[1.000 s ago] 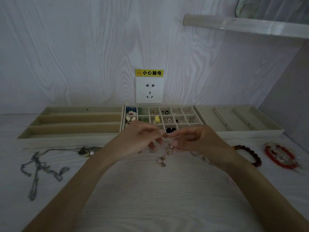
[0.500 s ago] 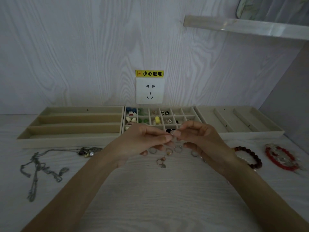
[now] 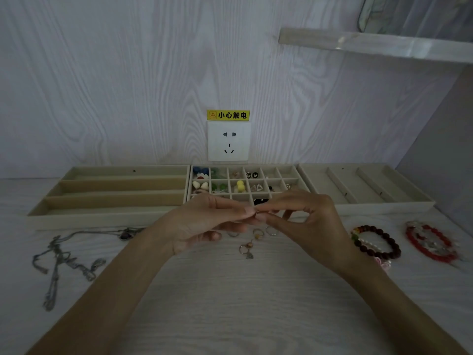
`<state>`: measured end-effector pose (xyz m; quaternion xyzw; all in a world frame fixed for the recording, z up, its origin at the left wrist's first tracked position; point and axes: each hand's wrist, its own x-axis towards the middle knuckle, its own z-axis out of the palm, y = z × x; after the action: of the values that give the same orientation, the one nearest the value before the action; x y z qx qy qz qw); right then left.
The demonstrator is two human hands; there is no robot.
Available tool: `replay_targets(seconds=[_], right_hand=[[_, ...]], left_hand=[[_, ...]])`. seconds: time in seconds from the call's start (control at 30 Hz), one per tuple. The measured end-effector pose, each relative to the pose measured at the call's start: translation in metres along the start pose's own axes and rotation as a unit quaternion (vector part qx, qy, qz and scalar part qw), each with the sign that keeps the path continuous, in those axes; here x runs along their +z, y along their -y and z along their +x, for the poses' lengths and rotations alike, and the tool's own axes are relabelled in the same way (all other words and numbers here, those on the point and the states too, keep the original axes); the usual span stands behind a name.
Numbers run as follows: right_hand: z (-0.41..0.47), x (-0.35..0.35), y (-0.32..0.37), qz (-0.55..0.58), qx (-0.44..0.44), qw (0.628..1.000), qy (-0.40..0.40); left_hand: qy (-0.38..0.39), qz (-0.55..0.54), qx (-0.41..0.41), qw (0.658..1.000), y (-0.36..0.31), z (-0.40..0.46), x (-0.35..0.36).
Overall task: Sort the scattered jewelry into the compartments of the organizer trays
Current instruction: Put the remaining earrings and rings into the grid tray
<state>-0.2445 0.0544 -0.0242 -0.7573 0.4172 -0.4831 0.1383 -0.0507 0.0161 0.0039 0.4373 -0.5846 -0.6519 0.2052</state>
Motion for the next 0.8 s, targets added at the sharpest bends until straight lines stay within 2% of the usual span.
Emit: replay_targets(seconds=[0.13,0.3,0.43,0.57,0.67,0.73,0.8], right_hand=[[0.0,-0.001,-0.006,-0.068,-0.042,0.996,-0.046],[0.002,-0.005,-0.011,-0.063,0.0,0.995,-0.073],[0.005,-0.009,-0.014,-0.063,0.034,0.996,-0.05],[0.013,-0.011,-0.012,-0.102,0.033,0.994,-0.021],[0.024,-0.015,-0.01,-0.081,0.065,0.994,-0.025],[0.038,-0.029,-0.015,-0.084,0.097,0.991,-0.042],[0.057,-0.046,-0.027,-0.15,0.117,0.981,-0.045]], left_hand=[[-0.035,0.003,0.009,0.999,0.003,0.002,0.008],[-0.066,0.015,0.005,0.998,-0.002,0.001,0.013],[-0.058,0.035,0.013,0.998,0.0,0.004,0.013],[-0.065,0.043,0.017,0.997,0.001,0.009,0.014],[-0.067,0.059,0.055,0.994,-0.002,0.008,0.012],[-0.11,0.067,0.104,0.986,-0.005,0.008,0.006],[-0.216,0.124,0.176,0.952,0.0,0.011,-0.008]])
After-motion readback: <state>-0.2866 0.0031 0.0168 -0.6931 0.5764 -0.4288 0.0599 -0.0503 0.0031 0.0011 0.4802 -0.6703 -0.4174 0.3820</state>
